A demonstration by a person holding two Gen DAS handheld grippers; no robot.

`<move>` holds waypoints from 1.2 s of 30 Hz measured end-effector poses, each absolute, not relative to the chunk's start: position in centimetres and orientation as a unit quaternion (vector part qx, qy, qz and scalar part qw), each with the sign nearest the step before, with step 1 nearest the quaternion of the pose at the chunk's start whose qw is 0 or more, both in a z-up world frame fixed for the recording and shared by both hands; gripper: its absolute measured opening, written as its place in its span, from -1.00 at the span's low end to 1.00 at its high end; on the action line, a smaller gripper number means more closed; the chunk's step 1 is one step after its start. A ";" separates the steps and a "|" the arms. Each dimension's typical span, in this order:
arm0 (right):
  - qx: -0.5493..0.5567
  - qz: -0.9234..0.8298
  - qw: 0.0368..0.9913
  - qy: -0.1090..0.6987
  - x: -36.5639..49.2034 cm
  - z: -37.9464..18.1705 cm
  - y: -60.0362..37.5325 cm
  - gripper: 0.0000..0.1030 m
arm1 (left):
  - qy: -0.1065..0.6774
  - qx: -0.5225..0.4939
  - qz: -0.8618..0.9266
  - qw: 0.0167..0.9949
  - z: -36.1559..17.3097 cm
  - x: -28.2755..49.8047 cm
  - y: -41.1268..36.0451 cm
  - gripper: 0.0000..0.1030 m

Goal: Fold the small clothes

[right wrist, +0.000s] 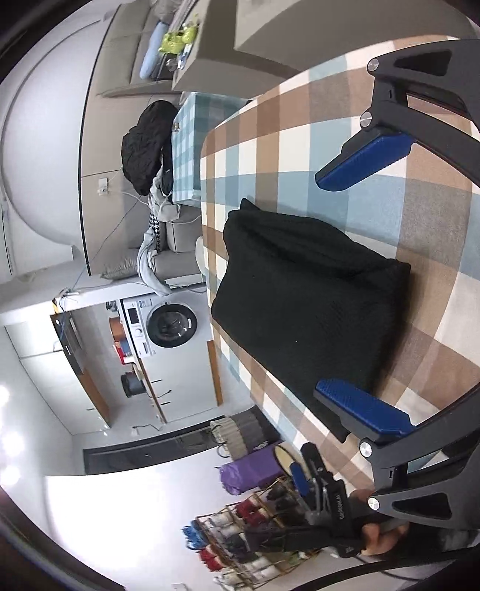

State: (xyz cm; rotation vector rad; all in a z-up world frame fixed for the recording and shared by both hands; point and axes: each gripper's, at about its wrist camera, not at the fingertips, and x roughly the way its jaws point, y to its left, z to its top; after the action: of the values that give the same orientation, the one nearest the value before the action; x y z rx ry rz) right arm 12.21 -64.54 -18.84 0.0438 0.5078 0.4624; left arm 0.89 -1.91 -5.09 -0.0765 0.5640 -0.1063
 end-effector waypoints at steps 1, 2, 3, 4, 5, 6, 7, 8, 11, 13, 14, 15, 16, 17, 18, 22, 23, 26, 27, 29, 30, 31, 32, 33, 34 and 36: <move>0.018 0.227 0.942 0.248 12.2 -18.8 -64.5 1.00 | 0.278 -0.038 -0.052 0.958 -5.0 0.9 -1.9 0.99; 0.019 0.228 0.941 0.248 12.3 -18.8 -64.5 1.00 | 0.277 -0.038 -0.052 0.959 -5.0 0.9 -1.9 0.99; 0.024 0.227 0.942 0.246 12.3 -18.9 -64.6 1.00 | 0.276 -0.038 -0.050 0.959 -4.9 0.9 -1.9 0.99; 0.032 0.225 0.943 0.243 12.3 -19.0 -64.8 1.00 | 0.274 -0.037 -0.050 0.960 -4.9 0.8 -1.9 0.99; 0.039 0.228 0.942 0.244 12.3 -19.2 -64.9 1.00 | 0.273 -0.037 -0.051 0.960 -4.8 0.7 -1.9 0.99; 0.041 0.230 0.940 0.249 12.4 -19.3 -65.0 1.00 | 0.273 -0.037 -0.051 0.960 -4.8 0.7 -1.9 0.99; 0.041 0.230 0.940 0.250 12.5 -19.4 -65.1 1.00 | 0.273 -0.038 -0.052 0.960 -4.8 0.7 -1.9 0.99; 0.039 0.226 0.941 0.249 12.4 -19.5 -65.2 1.00 | 0.273 -0.038 -0.053 0.960 -4.8 0.7 -1.9 0.99; 0.038 0.224 0.943 0.245 12.2 -19.4 -65.4 1.00 | 0.274 -0.038 -0.053 0.960 -4.7 0.5 -1.9 0.99; 0.039 0.223 0.943 0.242 12.1 -19.4 -65.4 1.00 | 0.275 -0.037 -0.054 0.959 -4.8 0.4 -1.9 0.99; 0.040 0.222 0.944 0.241 12.1 -19.4 -65.5 1.00 | 0.275 -0.037 -0.054 0.959 -4.8 0.3 -1.9 0.99; 0.040 0.223 0.944 0.240 12.0 -19.4 -65.5 1.00 | 0.275 -0.037 -0.053 0.959 -4.7 0.2 -1.9 0.99; 0.040 0.223 0.944 0.241 12.0 -19.4 -65.5 1.00 | 0.275 -0.038 -0.054 0.959 -4.8 0.2 -1.9 0.99; 0.039 0.222 0.944 0.240 11.9 -19.4 -65.5 1.00 | 0.275 -0.038 -0.054 0.959 -4.8 0.2 -1.8 0.99; 0.039 0.221 0.945 0.238 11.9 -19.4 -65.6 1.00 | 0.274 -0.039 -0.054 0.959 -4.7 0.1 -1.8 0.99; 0.038 0.222 0.945 0.239 11.8 -19.3 -65.6 1.00 | 0.273 -0.036 -0.053 0.960 -4.7 0.0 -1.8 0.99; 0.037 0.223 0.945 0.238 11.7 -19.4 -65.6 1.00 | 0.273 -0.037 -0.054 0.960 -4.6 0.0 -1.7 0.99; 0.038 0.223 0.945 0.238 11.8 -19.3 -65.6 1.00 | 0.272 -0.036 -0.053 0.960 -4.5 0.0 -1.7 0.99; 0.038 0.224 0.944 0.238 11.8 -19.4 -65.6 1.00 | 0.271 -0.036 -0.052 0.961 -4.5 0.0 -1.7 0.99; 0.038 0.224 0.944 0.239 11.8 -19.4 -65.6 1.00 | 0.269 -0.036 -0.052 0.961 -4.4 -0.1 -1.7 0.99; 0.038 0.223 0.945 0.238 11.8 -19.3 -65.6 1.00 | 0.270 -0.036 -0.052 0.961 -4.4 -0.1 -1.7 0.99; 0.038 0.223 0.945 0.238 11.9 -19.3 -65.6 1.00 | 0.269 -0.037 -0.052 0.961 -4.4 -0.1 -1.8 0.99; 0.038 0.224 0.944 0.238 11.9 -19.3 -65.6 1.00 | 0.269 -0.036 -0.052 0.961 -4.4 -0.1 -1.7 0.99; 0.038 0.224 0.944 0.238 11.9 -19.3 -65.6 1.00 | 0.269 -0.036 -0.052 0.961 -4.4 -0.1 -1.7 0.99; 0.038 0.224 0.945 0.237 11.9 -19.3 -65.6 1.00 | 0.269 -0.036 -0.052 0.961 -4.3 -0.1 -1.7 0.99; 0.038 0.224 0.945 0.237 11.9 -19.3 -65.6 1.00 | 0.268 -0.036 -0.054 0.961 -4.3 -0.1 -1.8 0.99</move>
State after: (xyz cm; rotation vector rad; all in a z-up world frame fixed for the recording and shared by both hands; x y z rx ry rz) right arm 11.94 -65.63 -19.35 0.0765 0.4835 0.4560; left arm -0.09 -1.76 -4.30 -0.0722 0.5439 -0.1085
